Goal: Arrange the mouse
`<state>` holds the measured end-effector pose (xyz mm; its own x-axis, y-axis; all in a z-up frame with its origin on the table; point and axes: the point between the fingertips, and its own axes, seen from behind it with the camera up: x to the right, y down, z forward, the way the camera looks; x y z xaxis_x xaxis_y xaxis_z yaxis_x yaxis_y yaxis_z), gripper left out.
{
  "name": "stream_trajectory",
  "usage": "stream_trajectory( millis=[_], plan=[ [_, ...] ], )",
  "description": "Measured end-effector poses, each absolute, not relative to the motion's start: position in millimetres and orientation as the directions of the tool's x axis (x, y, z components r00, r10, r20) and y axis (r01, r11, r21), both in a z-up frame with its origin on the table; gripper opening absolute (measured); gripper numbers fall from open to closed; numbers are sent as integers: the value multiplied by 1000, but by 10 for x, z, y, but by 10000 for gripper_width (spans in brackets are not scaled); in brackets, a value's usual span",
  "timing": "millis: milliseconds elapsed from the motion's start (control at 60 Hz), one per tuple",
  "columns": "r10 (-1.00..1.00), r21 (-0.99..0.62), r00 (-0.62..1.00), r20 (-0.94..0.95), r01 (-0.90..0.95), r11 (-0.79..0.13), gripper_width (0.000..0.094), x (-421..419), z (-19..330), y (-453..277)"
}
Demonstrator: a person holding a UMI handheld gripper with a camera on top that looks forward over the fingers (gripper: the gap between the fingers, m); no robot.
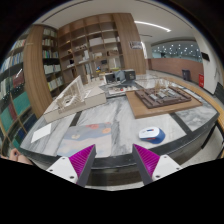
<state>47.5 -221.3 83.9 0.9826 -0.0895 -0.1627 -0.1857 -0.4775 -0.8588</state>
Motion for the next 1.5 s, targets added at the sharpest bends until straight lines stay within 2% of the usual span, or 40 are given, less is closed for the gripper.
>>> stream_trajectory(
  millis=[233, 367, 483, 617, 733, 1000, 1033, 1050, 1117, 1217, 1333, 1400, 1500],
  plan=[
    [-160, -869, 986, -51, -123, -480, 774, 1379, 839, -2145],
    [-171, -843, 985, 8, -86, -531, 783, 1913, 588, -1898],
    [-97, -814, 993, 61, -6, -581, 786, 2023, 283, -1743],
    [-60, -803, 991, 118, 60, -592, 784, 2092, 46, -1608],
    [-90, -818, 992, 92, 24, -575, 830, 2226, 20, -1409],
    [-162, -825, 987, 11, -83, -559, 827, 2599, -28, -877],
    [-166, -822, 986, -3, -97, -561, 798, 2619, -55, -824],
    [-169, -820, 986, -13, -107, -562, 827, 2625, -71, -799],
    [-195, -825, 980, -46, -147, -545, 555, 2670, -97, -712],
    [-239, -841, 970, -35, -158, -518, 522, 2695, -99, -716],
    [-306, -795, 947, -98, -260, -549, 417, 2569, -38, -762],
    [-264, -839, 953, -149, -263, -476, 402, 2215, 363, -673],
    [-170, -886, 976, -136, -197, -420, 399, 1355, 910, -623]
  ],
)
